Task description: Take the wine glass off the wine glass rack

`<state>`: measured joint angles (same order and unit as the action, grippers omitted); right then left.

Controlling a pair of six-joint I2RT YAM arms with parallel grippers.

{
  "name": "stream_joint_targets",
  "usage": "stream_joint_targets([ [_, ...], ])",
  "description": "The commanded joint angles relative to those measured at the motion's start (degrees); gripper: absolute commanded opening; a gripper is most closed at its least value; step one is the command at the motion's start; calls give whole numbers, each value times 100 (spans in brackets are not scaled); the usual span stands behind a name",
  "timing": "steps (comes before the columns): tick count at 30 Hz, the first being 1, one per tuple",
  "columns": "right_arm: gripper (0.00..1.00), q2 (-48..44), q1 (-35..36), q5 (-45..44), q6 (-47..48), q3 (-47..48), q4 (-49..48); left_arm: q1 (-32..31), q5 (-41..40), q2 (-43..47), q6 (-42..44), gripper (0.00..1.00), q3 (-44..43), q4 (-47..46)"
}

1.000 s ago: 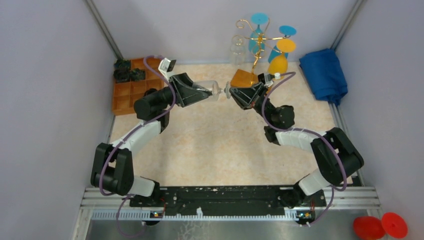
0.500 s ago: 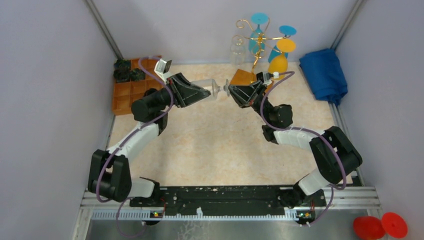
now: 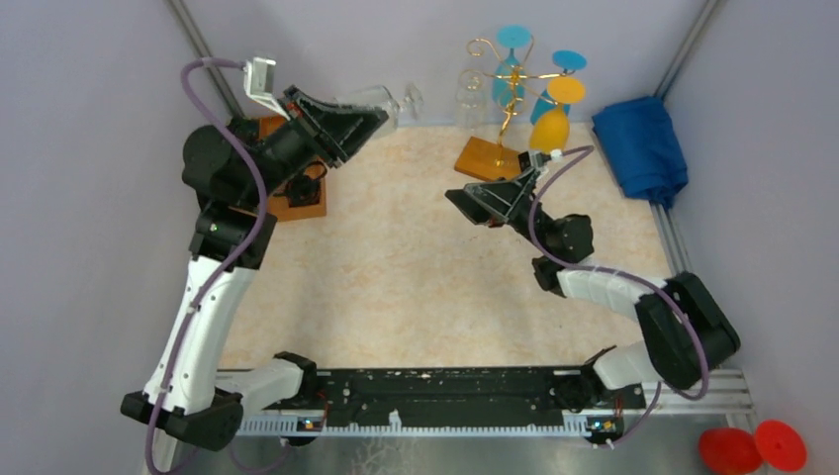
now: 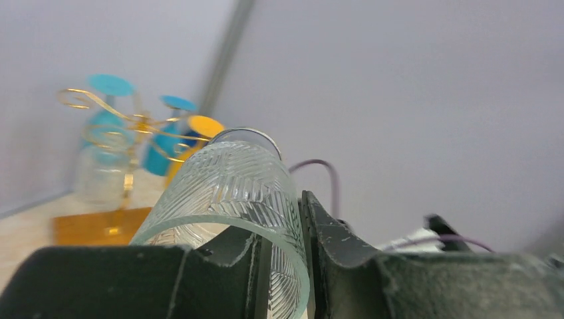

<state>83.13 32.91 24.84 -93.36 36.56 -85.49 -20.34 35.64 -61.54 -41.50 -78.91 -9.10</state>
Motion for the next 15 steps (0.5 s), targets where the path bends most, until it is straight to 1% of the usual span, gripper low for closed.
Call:
stream_joint_targets([
  [1,79,-1321,-333,387,1137,138,1498,-14,-2331,-915,1799,0,-1584,3657],
  [2,79,-1681,-352,435,1488,319,2435,-16,-2665,-1203,2022,0,-1968,4068],
  [3,78,-2032,-355,388,2116,558,3450,-19,-2971,-1525,2211,0,-2320,4423],
  [4,77,-2347,-354,277,3011,888,4637,-22,-3245,-1843,2363,0,-2654,4758],
  [5,77,-2625,-355,59,3650,1227,5650,-17,-3469,-2179,2518,0,-3011,5064],
  [7,79,-2999,-346,-414,4597,1977,7241,-17,-3967,-2910,2739,0,-3810,5828],
  [9,86,-3197,-353,-857,5349,2568,8398,-18,-4182,-3710,2896,0,-4662,6704],
  [11,94,-3250,-354,-1252,5883,3086,9410,-10,-4293,-4343,2984,0,-5299,7174],
  [12,95,-3243,-347,-1415,6087,3289,9890,-14,-4266,-4570,3023,0,-5493,7314],
  [15,92,-3257,-347,-1749,6424,3473,10305,100,-3917,-5122,3127,0,-5772,7517],
])
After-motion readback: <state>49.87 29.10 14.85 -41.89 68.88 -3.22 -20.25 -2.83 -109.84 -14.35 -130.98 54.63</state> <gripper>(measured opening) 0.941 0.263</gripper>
